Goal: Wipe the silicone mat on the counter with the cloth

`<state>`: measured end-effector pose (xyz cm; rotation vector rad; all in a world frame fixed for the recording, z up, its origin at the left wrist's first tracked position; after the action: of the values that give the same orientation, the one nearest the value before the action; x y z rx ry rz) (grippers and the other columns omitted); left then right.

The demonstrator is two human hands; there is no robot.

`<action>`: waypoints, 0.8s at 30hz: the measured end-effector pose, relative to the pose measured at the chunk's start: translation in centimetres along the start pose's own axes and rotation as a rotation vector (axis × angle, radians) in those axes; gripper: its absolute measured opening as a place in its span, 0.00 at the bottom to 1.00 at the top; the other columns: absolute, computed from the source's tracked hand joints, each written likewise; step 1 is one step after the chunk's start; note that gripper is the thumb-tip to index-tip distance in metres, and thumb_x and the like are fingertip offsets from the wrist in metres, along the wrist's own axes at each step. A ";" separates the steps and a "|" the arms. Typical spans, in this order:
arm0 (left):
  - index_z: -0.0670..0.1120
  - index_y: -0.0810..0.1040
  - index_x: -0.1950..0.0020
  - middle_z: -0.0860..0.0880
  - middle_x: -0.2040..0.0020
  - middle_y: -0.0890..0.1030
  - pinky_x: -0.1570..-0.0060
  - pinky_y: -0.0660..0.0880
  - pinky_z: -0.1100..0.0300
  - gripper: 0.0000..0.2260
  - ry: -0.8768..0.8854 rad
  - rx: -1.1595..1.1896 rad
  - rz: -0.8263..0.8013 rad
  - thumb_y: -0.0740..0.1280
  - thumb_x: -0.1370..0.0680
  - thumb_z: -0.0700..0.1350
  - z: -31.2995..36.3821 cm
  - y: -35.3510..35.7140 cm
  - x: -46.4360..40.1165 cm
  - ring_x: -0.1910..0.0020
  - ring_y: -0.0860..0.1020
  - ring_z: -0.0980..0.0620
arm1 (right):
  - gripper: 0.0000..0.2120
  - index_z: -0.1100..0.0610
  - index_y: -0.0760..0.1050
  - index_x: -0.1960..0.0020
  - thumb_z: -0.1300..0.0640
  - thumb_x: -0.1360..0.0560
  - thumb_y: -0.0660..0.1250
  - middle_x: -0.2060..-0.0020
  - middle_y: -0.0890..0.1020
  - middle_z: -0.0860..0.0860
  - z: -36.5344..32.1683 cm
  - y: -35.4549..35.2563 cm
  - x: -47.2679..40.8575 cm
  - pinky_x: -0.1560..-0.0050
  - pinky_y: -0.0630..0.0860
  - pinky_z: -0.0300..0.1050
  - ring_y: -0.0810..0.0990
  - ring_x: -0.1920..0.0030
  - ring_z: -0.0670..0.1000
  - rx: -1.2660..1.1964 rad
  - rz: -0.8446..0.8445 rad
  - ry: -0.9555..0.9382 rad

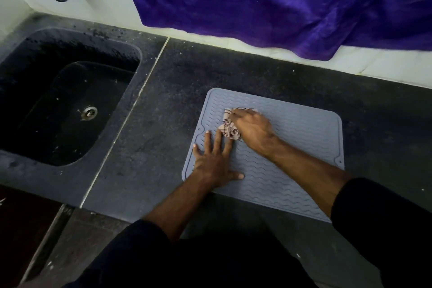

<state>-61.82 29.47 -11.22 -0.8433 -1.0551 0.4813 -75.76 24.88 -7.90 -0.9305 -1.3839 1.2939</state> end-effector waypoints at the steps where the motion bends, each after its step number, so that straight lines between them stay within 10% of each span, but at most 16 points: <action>1: 0.54 0.27 0.25 0.47 0.25 0.26 0.31 0.39 0.29 0.53 0.002 0.002 -0.002 0.64 0.30 0.71 0.0 0.0 0.1 0.28 0.27 0.39 | 0.23 0.56 0.68 0.32 0.61 0.26 0.66 0.33 0.72 0.54 0.5 -0.1 0.2 0.36 0.72 0.50 0.73 0.35 0.56 -0.001 -0.012 0.038; 24: 0.52 0.28 0.24 0.46 0.26 0.25 0.31 0.42 0.29 0.53 0.000 -0.034 -0.021 0.64 0.29 0.70 0.2 -0.6 0.6 0.27 0.28 0.38 | 0.30 0.53 0.63 0.28 0.58 0.27 0.69 0.31 0.68 0.54 0.1 -0.7 1.0 0.37 0.69 0.53 0.68 0.33 0.58 -0.093 -0.006 0.095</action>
<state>-61.82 29.57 -10.34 -0.8618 -1.0735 0.4463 -76.05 25.73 -7.06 -1.0363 -1.3808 1.1739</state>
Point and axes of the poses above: each hand's wrist, its own x-axis away from the middle knuckle, its own y-axis out of the palm, z = x × y, the point moved 1 cm from there along -x, towards the middle knuckle
